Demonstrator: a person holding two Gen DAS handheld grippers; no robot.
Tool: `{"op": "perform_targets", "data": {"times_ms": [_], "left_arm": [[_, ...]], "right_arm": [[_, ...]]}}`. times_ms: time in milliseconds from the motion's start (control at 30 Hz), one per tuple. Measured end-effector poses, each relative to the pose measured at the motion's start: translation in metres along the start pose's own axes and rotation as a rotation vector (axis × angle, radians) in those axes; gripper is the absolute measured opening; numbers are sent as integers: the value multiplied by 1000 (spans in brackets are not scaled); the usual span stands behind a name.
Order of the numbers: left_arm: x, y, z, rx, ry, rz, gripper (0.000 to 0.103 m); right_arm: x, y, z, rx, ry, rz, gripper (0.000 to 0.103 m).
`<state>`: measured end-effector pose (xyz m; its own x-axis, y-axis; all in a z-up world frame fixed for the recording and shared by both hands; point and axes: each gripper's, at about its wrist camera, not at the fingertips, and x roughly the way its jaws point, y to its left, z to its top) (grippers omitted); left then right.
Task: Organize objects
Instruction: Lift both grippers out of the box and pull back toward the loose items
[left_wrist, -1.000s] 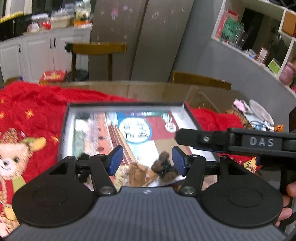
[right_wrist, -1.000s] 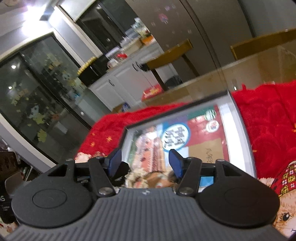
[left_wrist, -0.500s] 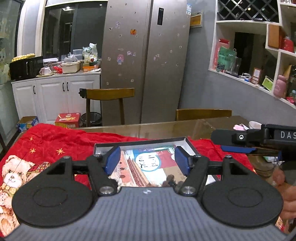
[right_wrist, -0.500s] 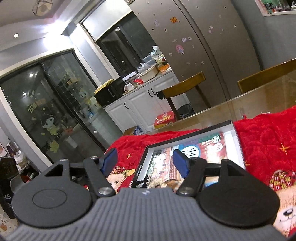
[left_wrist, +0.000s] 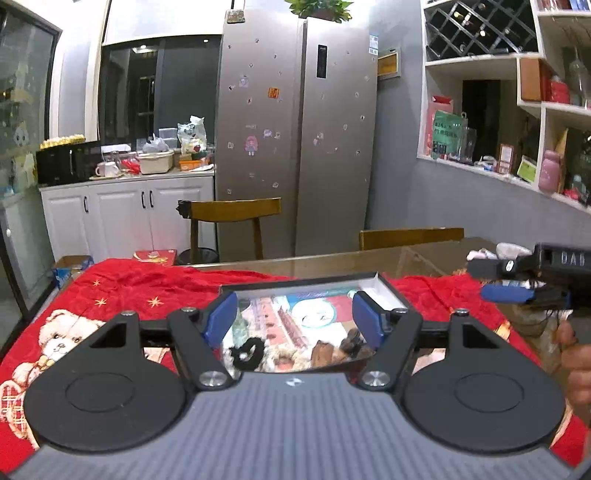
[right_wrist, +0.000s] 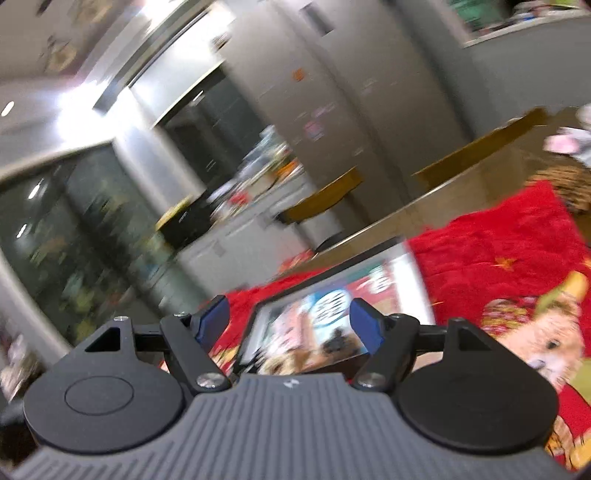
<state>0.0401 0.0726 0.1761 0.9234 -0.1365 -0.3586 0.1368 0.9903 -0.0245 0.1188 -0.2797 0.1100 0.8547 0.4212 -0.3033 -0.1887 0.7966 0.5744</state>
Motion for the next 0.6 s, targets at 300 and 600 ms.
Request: {"op": "perform_targets", "data": {"times_ms": [300, 600], "left_arm": [[-7, 3, -33, -72, 12, -11, 74], [35, 3, -78, -129, 129, 6, 74]], "right_arm": [[-4, -19, -23, -47, -73, -148, 81], [14, -33, -52, -111, -45, -202, 81]]}}
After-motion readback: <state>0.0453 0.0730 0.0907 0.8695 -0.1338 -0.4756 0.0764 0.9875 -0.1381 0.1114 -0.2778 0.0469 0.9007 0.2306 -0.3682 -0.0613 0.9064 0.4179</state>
